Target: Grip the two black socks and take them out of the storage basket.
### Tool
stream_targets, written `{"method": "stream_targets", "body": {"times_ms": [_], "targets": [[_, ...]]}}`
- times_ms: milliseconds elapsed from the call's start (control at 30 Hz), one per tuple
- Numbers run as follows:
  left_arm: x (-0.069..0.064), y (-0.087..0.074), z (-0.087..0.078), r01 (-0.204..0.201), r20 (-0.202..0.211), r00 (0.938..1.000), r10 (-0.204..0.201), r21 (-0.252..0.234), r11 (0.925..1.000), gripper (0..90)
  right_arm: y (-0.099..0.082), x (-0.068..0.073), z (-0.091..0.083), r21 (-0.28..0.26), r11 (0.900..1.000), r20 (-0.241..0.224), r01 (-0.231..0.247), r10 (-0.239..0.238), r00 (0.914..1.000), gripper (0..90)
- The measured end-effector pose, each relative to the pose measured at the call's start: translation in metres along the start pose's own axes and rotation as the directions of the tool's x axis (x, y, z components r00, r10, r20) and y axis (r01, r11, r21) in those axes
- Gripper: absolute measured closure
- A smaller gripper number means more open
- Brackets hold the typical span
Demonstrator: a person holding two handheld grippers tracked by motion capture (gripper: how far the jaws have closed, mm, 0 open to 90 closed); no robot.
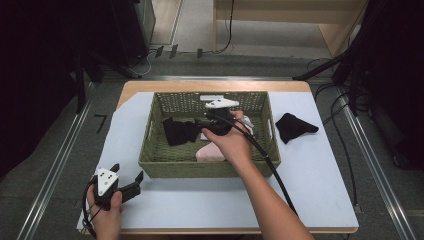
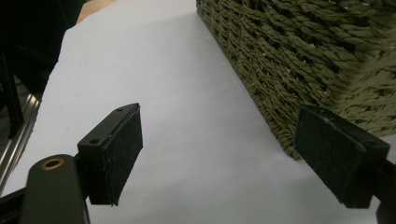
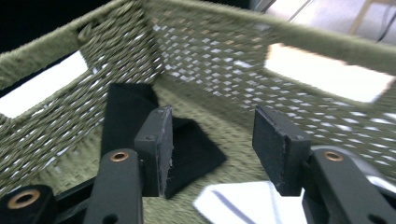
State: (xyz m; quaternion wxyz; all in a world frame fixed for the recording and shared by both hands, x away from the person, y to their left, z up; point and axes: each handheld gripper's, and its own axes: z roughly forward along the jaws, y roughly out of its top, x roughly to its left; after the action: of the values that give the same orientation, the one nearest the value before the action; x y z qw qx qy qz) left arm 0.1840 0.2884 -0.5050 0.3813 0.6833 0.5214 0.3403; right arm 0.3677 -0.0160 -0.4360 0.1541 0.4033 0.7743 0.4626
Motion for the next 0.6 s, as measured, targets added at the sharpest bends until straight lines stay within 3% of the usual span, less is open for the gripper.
{"method": "stream_targets", "body": {"times_ms": [200,333,433,600], "targets": [[0.0,0.0,0.0,0.004,0.001,1.0,-0.004,-0.001,1.0,17.0,0.003,0.013,0.029,0.099,0.9947,-0.024,0.026,-0.024,0.9994,40.0],[0.0,0.0,0.0,0.002,0.001,1.0,-0.002,0.0,1.0,17.0,0.004,0.016,0.048,0.15,0.9887,-0.043,0.006,0.0,0.9991,36.5],[0.0,0.0,0.0,0.003,0.002,1.0,-0.003,0.0,1.0,17.1,0.004,0.017,0.061,0.183,0.9824,-0.019,0.04,-0.037,0.9992,35.6],[0.0,0.0,0.0,0.003,0.002,1.0,-0.003,-0.001,1.0,17.1,-0.003,0.019,0.081,0.253,0.9657,-0.033,0.06,-0.054,0.998,35.0]]}}
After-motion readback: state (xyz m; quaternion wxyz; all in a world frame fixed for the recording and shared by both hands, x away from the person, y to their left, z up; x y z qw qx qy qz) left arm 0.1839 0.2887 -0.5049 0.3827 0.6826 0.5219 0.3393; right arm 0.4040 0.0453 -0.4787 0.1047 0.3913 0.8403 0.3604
